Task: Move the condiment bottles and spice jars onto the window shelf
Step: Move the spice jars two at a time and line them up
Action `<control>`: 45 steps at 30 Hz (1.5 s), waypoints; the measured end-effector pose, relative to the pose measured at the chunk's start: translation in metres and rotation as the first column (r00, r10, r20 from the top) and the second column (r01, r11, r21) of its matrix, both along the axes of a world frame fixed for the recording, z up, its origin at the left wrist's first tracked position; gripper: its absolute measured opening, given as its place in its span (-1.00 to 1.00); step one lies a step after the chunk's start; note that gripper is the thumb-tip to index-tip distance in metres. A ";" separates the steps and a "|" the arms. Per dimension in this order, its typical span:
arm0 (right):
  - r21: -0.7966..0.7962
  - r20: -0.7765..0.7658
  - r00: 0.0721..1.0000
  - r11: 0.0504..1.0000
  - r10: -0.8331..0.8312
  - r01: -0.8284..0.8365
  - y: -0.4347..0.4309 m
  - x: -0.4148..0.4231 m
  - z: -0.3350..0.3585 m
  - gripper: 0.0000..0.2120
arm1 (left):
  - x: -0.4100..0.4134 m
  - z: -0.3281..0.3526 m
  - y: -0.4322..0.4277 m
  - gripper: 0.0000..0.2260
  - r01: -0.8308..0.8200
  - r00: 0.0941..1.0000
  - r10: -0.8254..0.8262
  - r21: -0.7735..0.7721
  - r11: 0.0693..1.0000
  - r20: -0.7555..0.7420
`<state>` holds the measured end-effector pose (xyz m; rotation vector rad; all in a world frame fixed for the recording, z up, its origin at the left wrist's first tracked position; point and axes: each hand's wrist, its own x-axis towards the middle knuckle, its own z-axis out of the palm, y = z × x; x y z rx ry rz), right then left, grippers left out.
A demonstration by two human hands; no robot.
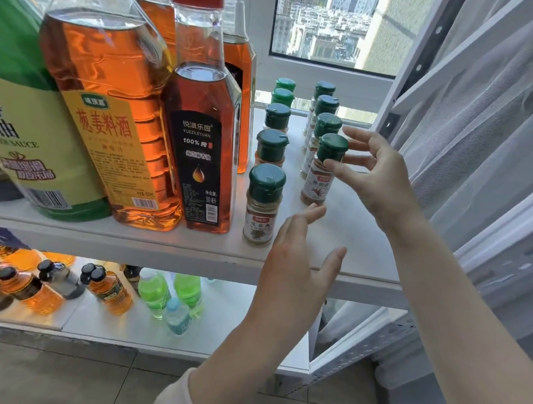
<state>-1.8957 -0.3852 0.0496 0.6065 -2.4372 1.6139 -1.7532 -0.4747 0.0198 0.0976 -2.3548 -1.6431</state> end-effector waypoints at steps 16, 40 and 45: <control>-0.050 -0.137 0.940 0.950 -0.313 0.309 -0.002 0.135 -0.040 -0.57 | 0.072 -0.039 -0.047 -0.64 -0.026 0.975 0.001 -0.108 0.994 -0.221; 0.342 0.437 0.880 0.939 -0.187 0.029 -0.060 0.413 -0.312 -0.67 | 0.306 -0.289 -0.129 -0.65 0.136 0.955 0.049 -0.579 0.804 0.292; 0.419 0.473 0.860 0.908 -0.193 -0.027 -0.091 0.430 -0.339 -0.67 | 0.323 -0.321 -0.170 -0.64 0.163 0.933 0.054 -0.553 0.817 0.355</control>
